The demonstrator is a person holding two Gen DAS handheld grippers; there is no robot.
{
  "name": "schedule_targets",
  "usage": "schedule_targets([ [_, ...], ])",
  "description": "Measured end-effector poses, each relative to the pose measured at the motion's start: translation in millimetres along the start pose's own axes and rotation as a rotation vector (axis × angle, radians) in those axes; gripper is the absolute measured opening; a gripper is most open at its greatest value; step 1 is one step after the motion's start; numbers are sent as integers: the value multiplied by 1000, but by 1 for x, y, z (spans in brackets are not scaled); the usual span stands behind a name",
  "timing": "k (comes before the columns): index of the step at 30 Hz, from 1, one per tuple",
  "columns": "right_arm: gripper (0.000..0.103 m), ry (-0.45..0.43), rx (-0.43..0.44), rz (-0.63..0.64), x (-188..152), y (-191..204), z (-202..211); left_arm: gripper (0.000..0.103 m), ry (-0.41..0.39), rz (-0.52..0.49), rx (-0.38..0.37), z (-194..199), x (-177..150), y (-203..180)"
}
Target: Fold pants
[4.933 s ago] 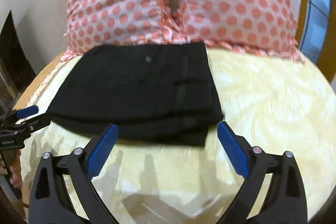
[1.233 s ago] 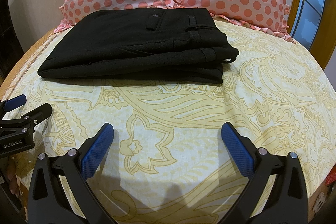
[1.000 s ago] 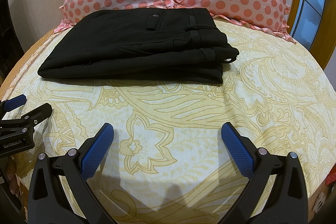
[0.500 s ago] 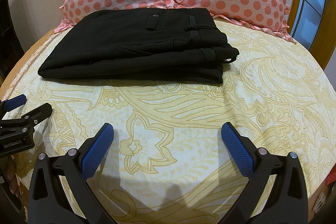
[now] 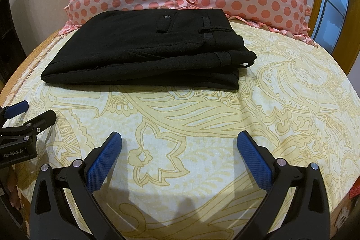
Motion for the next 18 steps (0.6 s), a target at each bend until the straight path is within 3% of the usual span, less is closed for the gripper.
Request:
schedule_targets([
  [18,102,0,-2,-3,0,2,0,101,25,1,-1,-1,3,0],
])
Point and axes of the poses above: each gripper's, at about its wrist camera, not at the fingertips, and z roughly against the way its jaws point, y to its left, x to its top, the point moved 1 cm from there along -z, roughly the way its jaws point, and after that the axes turned 5 degrees about x, right-handed, at the moved point
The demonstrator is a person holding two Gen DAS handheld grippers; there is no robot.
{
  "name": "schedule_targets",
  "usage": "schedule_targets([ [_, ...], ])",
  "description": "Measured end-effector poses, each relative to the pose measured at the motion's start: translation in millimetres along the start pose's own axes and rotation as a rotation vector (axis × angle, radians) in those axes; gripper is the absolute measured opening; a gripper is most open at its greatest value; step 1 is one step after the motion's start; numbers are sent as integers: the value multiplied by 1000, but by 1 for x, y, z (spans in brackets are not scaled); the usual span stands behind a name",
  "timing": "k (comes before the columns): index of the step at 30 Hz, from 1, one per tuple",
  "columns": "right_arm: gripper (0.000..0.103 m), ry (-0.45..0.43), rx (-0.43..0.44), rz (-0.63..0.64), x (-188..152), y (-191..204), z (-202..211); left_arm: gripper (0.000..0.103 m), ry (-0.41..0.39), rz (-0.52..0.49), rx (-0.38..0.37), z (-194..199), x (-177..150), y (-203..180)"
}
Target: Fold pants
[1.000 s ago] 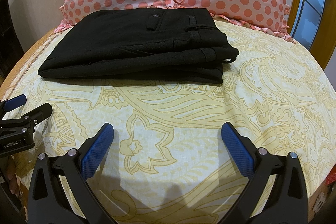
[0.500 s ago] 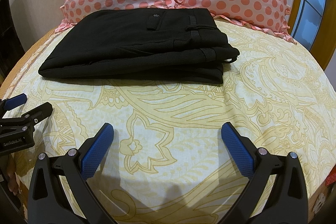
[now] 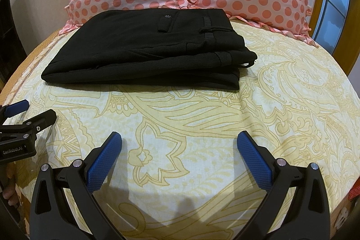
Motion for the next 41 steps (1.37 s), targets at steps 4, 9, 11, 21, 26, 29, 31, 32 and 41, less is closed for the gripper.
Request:
schedule_targets([
  [4,102,0,0,0,0,0,0,101,1,-1,0,0,0,0],
  [9,102,0,0,0,1,0,0,101,0,-1,0,0,0,0],
  [11,102,0,0,0,0,0,0,101,0,0,0,0,0,0],
  [21,102,1,-1,-1,1,0,0,101,2,0,1,0,0,0],
  [26,102,1,-1,-1,1,1,0,101,6,-1,0,-1,0,-1],
  [29,102,1,-2,-2,1,1,0,101,3,-2,-1,-1,-1,-1],
  [31,102,1,-2,-2,1,1,0,101,2,-4,-3,-1,-1,-2],
  [32,102,1,-1,-2,1,0,0,101,1,-6,-4,-1,-1,-2],
  [41,102,1,-1,-1,1,0,0,101,0,-7,-5,-1,-1,-2],
])
Point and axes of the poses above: each gripper's, at about its wrist camera, not at the fingertips, and z roughly against the way its jaws point, y to its left, x to its top, the point moved 1 cm from there along -z, roughly the way its jaws point, and after that the axes turned 5 degrees about x, right-handed, at the moved point
